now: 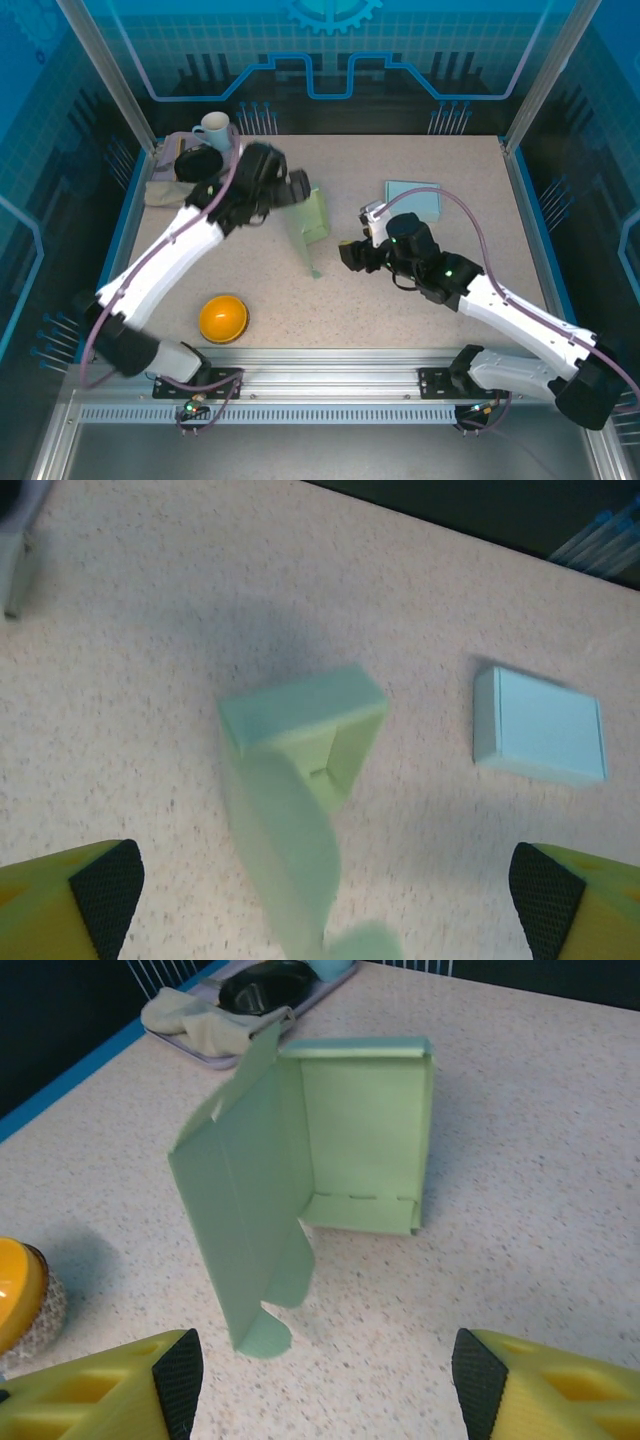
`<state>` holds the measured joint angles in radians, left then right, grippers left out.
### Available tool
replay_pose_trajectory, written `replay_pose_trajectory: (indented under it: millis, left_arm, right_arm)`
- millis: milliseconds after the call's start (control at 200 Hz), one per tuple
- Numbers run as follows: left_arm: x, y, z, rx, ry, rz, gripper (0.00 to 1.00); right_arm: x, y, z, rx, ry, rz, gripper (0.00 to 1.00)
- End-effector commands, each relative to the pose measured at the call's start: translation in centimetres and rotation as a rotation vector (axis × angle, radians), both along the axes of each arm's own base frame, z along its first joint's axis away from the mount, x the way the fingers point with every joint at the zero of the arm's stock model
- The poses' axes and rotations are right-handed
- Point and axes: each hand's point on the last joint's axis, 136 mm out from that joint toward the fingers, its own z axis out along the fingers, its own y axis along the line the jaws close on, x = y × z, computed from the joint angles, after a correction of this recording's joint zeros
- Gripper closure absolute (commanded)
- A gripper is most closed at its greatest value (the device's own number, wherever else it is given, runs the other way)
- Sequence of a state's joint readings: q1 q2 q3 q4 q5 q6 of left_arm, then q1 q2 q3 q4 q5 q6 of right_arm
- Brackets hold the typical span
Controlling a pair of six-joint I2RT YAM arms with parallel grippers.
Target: Fold the paper box
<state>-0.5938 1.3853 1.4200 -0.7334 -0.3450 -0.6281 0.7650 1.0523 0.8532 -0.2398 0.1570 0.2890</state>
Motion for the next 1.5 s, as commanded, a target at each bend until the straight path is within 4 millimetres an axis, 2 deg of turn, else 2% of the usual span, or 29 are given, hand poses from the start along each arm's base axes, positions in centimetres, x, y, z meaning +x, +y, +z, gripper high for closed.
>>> replay_pose_trajectory:
  millis: [0,50,120,255,415,500,535,580,630,680,790,960,1035,1120,1215,1326,1421,1496]
  left_arm:
    - [-2.9,-2.1,-4.1,0.022,-0.011,-0.018,0.03]
    - [-4.4,-3.1,-5.7,0.019,-0.011,-0.044,0.03]
    - [-5.4,-4.4,-7.3,0.018,-0.031,-0.067,0.03]
    - [-5.3,-6.5,-8.9,0.077,-0.073,-0.103,0.03]
    - [-3.6,-5.7,-11.1,0.255,-0.072,-0.05,0.05]
    - [-2.9,-5.0,-11.9,0.34,-0.053,-0.035,0.1]
    - [-2.7,-4.5,-12.2,0.368,-0.044,-0.019,0.15]
    - [-2.7,-3.7,-12.3,0.396,-0.038,0.003,0.27]
    - [-2.7,-3.0,-11.8,0.417,-0.05,0.02,0.48]
    - [-2.8,-2.6,-10.9,0.426,-0.069,0.023,0.63]
    - [-2.8,-3.2,-8.3,0.44,-0.137,-0.094,1.0]
    - [-3.3,-4.0,-3.0,0.513,-0.228,-0.329,1.0]
    - [-4.1,-4.2,-0.8,0.604,-0.222,-0.474,1.0]
    - [-5.0,-3.4,1.0,0.733,-0.177,-0.591,1.0]
    - [-6.5,-2.3,1.7,0.868,-0.1,-0.725,0.99]
    - [-8.6,-2.3,1.0,1.058,-0.055,-0.965,0.97]
    - [-9.3,-1.9,0.1,1.272,-0.003,-1.111,0.96]
    - [-9.6,-1.8,-0.6,1.359,0.072,-1.185,0.96]
  right_arm:
    - [-0.8,-1.5,-1.4,-0.064,0.01,-0.021,0.3]
    - [-1.0,-1.9,-1.8,-0.076,0.016,-0.023,0.3]
    - [-1.3,-2.3,-2.1,-0.08,0.02,-0.028,0.3]
    - [-1.6,-2.6,-2.5,-0.06,0.035,-0.04,0.3]
    - [-2.1,-2.8,-2.7,-0.042,0.048,-0.046,0.3]
    - [-2.2,-3.2,-2.6,-0.043,0.045,-0.055,0.3]
    - [-2.3,-3.3,-2.5,-0.045,0.042,-0.056,0.3]
    - [-2.4,-3.5,-2.4,-0.045,0.041,-0.058,0.3]
    - [-2.5,-3.7,-2.3,-0.046,0.037,-0.061,0.3]
    - [-2.5,-3.9,-2.3,-0.048,0.033,-0.064,0.3]
    - [-2.6,-4.2,-2.4,-0.053,0.026,-0.071,0.3]
    - [-2.6,-4.7,-2.4,-0.071,0.019,-0.084,0.31]
    - [-2.6,-5.2,-2.1,-0.089,0.009,-0.1,0.31]
    - [-2.6,-6.0,-1.3,-0.111,-0.007,-0.122,0.31]
    - [-2.6,-7.6,0.2,-0.126,-0.044,-0.176,0.31]
    - [-2.7,-9.6,1.9,-0.133,-0.094,-0.239,0.3]
    - [-2.9,-10.8,3.3,-0.125,-0.13,-0.271,0.31]
    - [-3.2,-11.5,3.9,-0.122,-0.139,-0.287,0.31]
